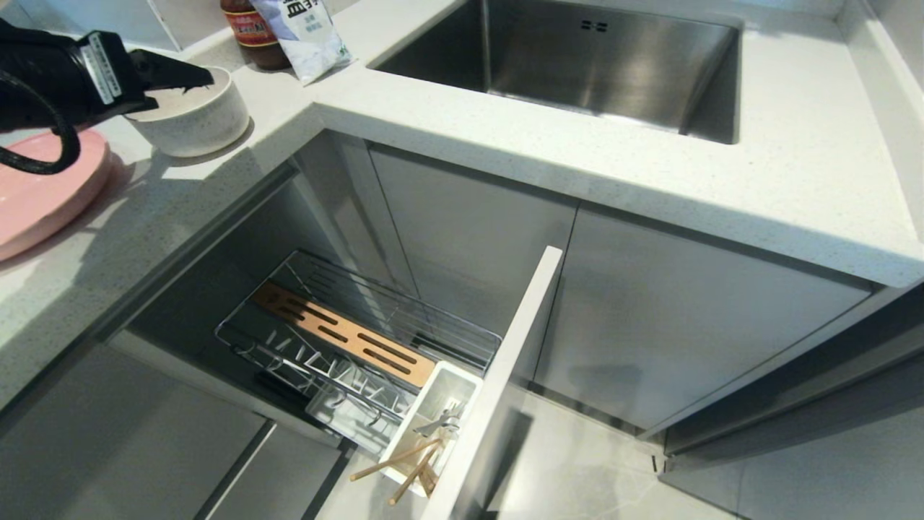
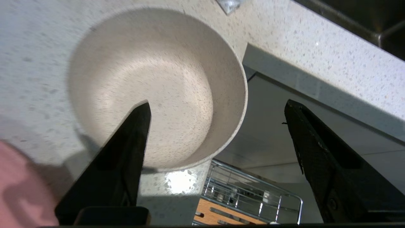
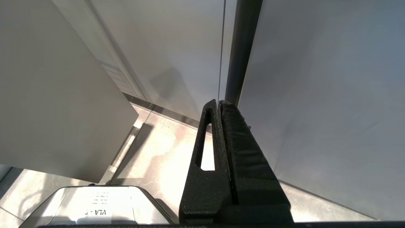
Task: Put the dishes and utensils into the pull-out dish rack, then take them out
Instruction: Pick up the bowl and place it in the cupboard
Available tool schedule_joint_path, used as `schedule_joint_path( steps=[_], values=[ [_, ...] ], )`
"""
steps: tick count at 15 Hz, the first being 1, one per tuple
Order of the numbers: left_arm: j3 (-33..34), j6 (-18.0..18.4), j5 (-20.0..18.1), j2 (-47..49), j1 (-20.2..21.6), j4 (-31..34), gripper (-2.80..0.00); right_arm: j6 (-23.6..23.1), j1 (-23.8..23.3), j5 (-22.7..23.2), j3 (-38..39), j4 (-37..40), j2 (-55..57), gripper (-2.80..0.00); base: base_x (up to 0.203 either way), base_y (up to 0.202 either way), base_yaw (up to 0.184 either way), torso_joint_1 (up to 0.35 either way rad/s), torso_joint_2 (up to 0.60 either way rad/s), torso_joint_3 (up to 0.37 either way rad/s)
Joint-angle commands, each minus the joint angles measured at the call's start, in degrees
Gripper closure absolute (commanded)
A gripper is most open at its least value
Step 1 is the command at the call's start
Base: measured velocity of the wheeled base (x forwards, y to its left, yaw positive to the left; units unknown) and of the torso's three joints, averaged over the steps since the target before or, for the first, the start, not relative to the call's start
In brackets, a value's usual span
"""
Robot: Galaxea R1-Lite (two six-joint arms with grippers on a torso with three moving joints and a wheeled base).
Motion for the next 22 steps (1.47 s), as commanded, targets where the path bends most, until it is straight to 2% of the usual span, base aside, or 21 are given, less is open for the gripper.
schedule_joint_path(
  steps=[1,16,17,22],
  values=[
    [-0.1,-0.1,-0.1,2.5,-1.4,0.1,-2.80,0.1,0.0,0.0,0.0,0.0,-0.1,0.00,0.000,0.000,0.000,0.000,0.00,0.000],
    [0.0,0.2,0.1,3.4,-2.3,0.2,-2.80,0.0,0.0,0.0,0.1,0.0,-0.1,0.00,0.000,0.000,0.000,0.000,0.00,0.000],
    [0.0,0.2,0.1,3.5,-2.3,0.2,0.00,0.1,0.0,0.0,0.1,0.0,-0.1,0.00,0.000,0.000,0.000,0.000,0.00,0.000],
    [0.1,0.2,0.2,3.3,-2.3,0.2,0.00,0.0,0.0,0.0,0.1,0.0,-0.1,0.00,0.000,0.000,0.000,0.000,0.00,0.000]
  ],
)
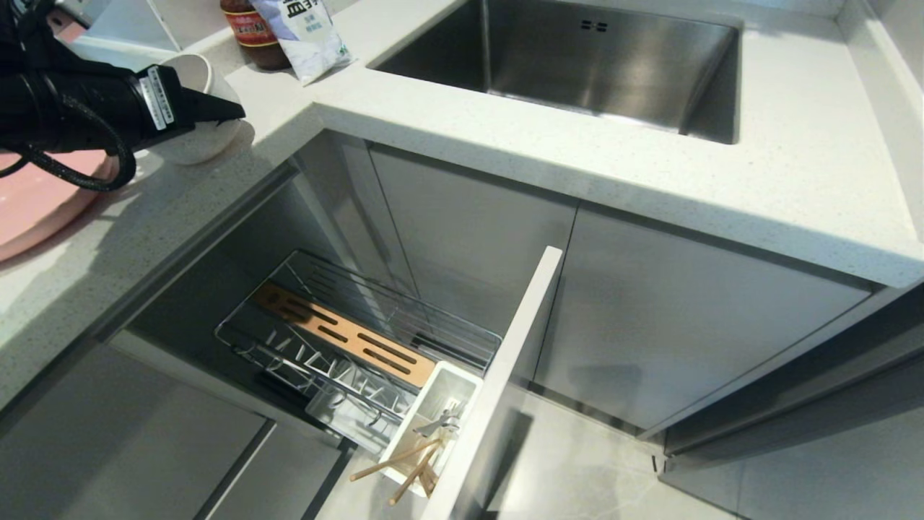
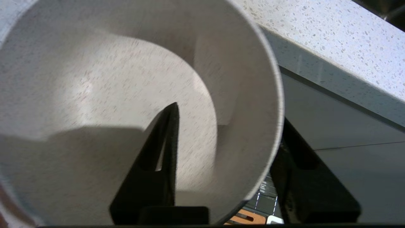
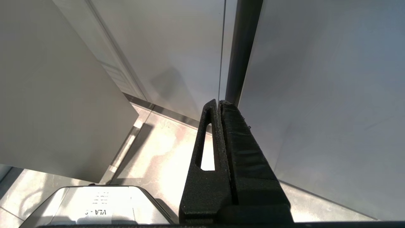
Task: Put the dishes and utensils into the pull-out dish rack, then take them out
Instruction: Pick up the bowl and place it in the cupboard
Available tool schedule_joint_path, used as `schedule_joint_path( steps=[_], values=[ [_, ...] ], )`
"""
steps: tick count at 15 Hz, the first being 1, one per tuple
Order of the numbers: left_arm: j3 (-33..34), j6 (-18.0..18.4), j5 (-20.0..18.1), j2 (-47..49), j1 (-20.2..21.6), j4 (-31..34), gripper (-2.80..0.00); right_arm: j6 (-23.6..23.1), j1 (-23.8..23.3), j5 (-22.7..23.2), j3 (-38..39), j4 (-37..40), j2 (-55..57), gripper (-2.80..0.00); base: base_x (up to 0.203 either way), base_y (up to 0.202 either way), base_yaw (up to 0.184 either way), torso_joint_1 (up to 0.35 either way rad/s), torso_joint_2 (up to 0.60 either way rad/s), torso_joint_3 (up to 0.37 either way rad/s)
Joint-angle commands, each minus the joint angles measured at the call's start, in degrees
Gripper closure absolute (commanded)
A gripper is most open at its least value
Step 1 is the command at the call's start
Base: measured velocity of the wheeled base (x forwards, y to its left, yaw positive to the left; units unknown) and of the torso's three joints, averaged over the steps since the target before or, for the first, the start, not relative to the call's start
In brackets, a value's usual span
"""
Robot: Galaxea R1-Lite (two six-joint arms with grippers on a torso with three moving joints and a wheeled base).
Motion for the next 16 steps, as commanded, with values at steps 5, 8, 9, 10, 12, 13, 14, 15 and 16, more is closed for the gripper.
schedule_joint_path(
  steps=[5,8,9,10,12,13,14,15,16],
  values=[
    [1.1,-0.1,-0.1,-1.7,-0.3,0.0,0.00,0.0,0.0,0.0,0.1,0.0,-0.1,0.00,0.000,0.000,0.000,0.000,0.00,0.000],
    [1.8,-0.2,-0.1,-3.5,-1.3,0.1,0.00,0.1,0.0,0.0,0.1,0.0,-0.1,0.00,0.000,0.000,0.000,0.000,0.00,0.000],
    [2.1,-0.3,0.0,-4.7,-1.7,0.4,0.00,0.0,0.0,0.0,0.1,0.0,-0.1,0.00,0.000,0.000,0.000,0.000,0.00,0.000],
    [2.4,-0.4,0.1,-6.2,-2.2,1.1,0.00,0.0,0.0,0.0,0.1,0.0,-0.1,0.00,0.000,0.000,0.000,0.000,0.00,0.000],
    [2.5,-0.4,0.1,-9.9,-2.8,4.9,0.00,0.0,0.0,0.0,0.1,0.0,-0.1,0.00,0.000,0.000,0.000,0.000,0.00,0.000],
    [2.6,-0.5,0.1,-12.2,-3.1,6.4,0.00,0.0,0.0,0.0,0.1,0.0,-0.1,0.00,0.000,0.000,0.000,0.000,0.00,0.000],
    [3.3,-0.5,0.3,-14.7,-3.5,6.9,0.00,0.0,0.0,0.0,0.1,0.0,-0.1,0.00,0.000,0.000,0.000,0.000,0.00,0.000],
    [4.4,-0.5,0.8,-17.1,-3.8,7.0,0.00,0.1,0.0,0.0,0.1,0.0,-0.1,0.00,0.000,0.000,0.000,0.000,0.00,0.000],
    [5.5,-0.6,1.3,-19.5,-5.0,7.1,0.00,0.0,0.0,0.0,0.0,0.0,-0.1,0.00,0.000,0.000,0.000,0.000,0.00,0.000]
  ],
)
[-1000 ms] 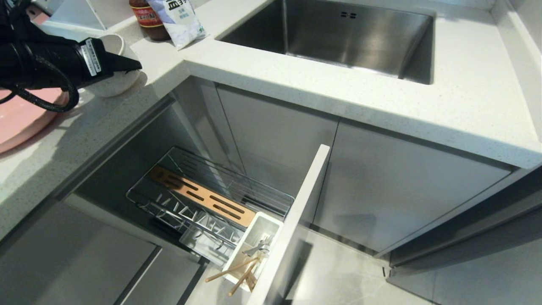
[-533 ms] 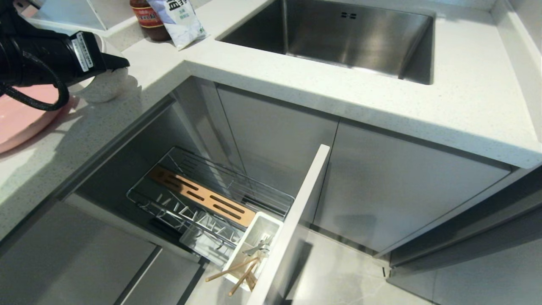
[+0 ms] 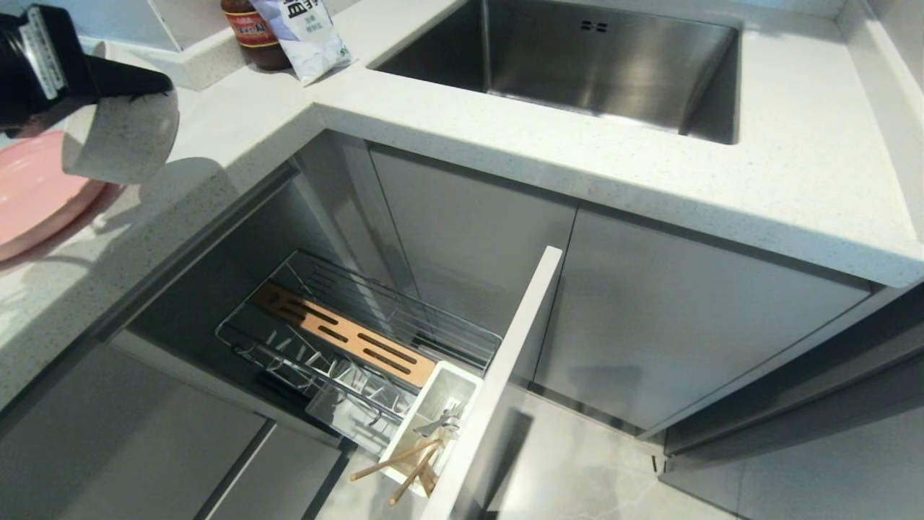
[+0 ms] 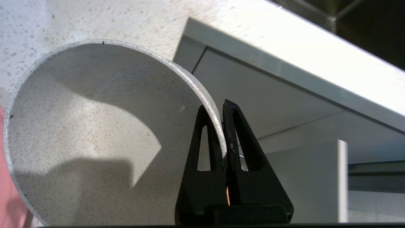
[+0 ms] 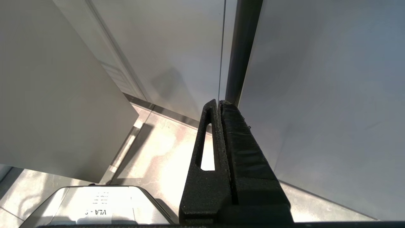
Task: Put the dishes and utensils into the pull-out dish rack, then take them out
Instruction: Pick up the bowl and place it in the cupboard
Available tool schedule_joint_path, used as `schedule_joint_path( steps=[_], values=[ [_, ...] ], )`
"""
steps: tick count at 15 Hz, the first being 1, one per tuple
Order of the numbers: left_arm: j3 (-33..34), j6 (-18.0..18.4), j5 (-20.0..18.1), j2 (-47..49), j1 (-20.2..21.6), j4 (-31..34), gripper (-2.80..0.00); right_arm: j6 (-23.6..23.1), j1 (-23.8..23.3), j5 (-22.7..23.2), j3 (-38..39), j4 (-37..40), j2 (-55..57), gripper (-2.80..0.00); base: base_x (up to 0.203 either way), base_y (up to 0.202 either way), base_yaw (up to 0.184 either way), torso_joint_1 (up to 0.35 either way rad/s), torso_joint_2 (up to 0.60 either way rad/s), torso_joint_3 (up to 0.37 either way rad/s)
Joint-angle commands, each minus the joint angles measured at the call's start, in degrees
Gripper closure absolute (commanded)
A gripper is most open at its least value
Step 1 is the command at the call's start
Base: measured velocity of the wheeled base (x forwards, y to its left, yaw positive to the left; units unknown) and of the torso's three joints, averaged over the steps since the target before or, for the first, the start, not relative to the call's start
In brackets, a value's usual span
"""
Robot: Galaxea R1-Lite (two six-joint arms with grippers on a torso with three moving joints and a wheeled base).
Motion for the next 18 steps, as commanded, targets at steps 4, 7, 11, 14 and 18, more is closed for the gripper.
schedule_joint_path(
  steps=[4,7,11,14,18],
  values=[
    [6.4,-0.4,2.7,-13.7,-12.3,0.1,0.00,0.0,0.0,0.0,0.1,0.0,-0.1,0.00,0.000,0.000,0.000,0.000,0.00,0.000],
    [14.7,-0.3,7.1,-18.0,-22.6,0.1,0.00,0.1,0.0,0.0,0.0,0.0,-0.1,0.00,0.000,0.000,0.000,0.000,0.00,0.000],
    [22.6,-0.9,13.0,-19.6,-24.2,0.2,0.00,0.0,0.0,0.0,0.0,0.0,-0.1,0.00,0.000,0.000,0.000,0.000,0.00,0.000],
    [25.3,-13.9,14.2,-19.7,-25.2,0.3,0.00,0.0,0.0,0.0,0.0,0.0,-0.1,0.00,0.000,0.000,0.000,0.000,0.00,0.000],
    [26.0,-37.4,13.9,-16.7,-27.1,0.0,0.00,0.0,0.0,0.0,0.0,0.0,-0.1,0.00,0.000,0.000,0.000,0.000,0.00,0.000]
  ],
)
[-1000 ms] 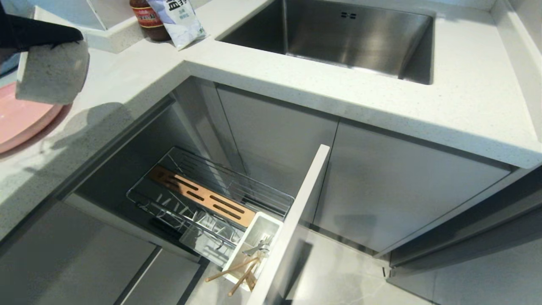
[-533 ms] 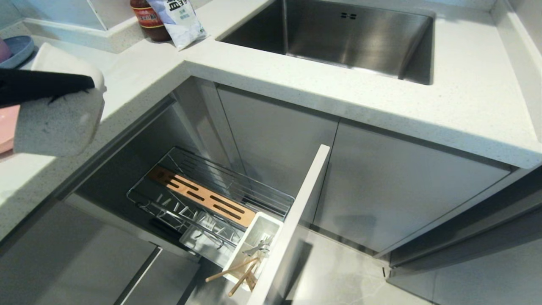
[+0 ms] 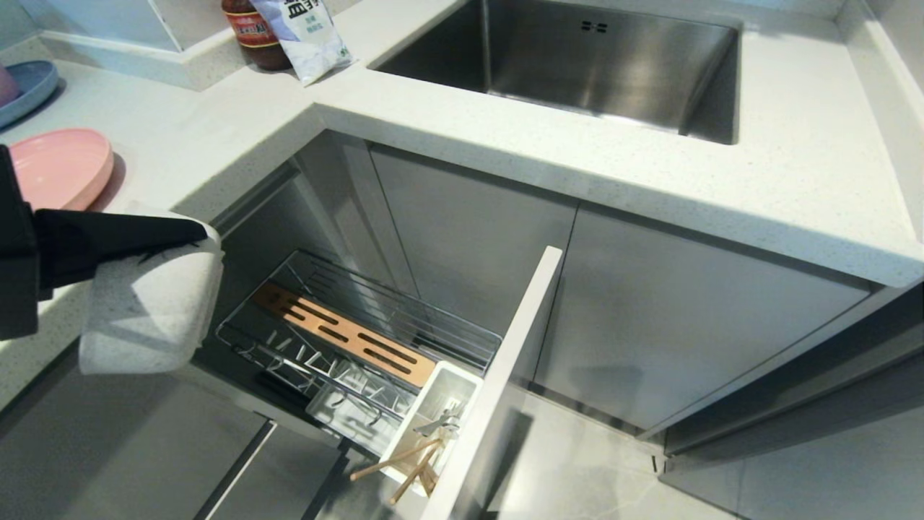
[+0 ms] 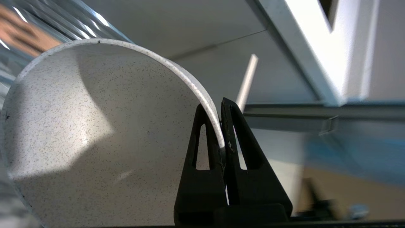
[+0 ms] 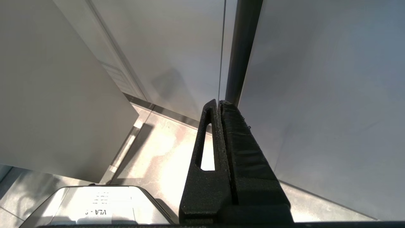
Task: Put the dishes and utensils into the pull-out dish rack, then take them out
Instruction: Pick up the bowl and place it in the cupboard
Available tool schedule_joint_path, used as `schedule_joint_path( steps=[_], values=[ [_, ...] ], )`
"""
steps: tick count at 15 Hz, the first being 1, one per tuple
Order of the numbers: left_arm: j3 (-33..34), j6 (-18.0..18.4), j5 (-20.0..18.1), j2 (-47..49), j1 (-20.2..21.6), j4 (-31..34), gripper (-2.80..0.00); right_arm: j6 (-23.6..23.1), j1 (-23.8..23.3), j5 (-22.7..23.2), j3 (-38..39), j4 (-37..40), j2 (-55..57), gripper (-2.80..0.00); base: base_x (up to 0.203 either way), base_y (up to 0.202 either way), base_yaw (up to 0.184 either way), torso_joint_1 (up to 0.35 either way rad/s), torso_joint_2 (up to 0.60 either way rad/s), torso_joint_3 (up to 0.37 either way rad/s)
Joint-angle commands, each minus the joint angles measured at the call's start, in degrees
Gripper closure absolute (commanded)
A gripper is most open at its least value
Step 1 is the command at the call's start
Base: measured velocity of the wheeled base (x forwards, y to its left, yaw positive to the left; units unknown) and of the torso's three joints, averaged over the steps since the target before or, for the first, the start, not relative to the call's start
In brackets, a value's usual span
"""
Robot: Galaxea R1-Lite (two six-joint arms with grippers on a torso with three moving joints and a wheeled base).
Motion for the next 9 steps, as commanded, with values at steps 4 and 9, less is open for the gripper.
schedule_joint_path(
  steps=[4,9],
  values=[
    [0.6,-26.2,0.7,4.0,-6.8,-2.8,0.00,0.0,0.0,0.0,0.1,0.0,-0.1,0.00,0.000,0.000,0.000,0.000,0.00,0.000],
    [4.5,-38.5,13.2,15.2,-6.9,-18.6,0.00,0.0,0.0,0.0,0.1,0.0,-0.1,0.00,0.000,0.000,0.000,0.000,0.00,0.000]
  ],
)
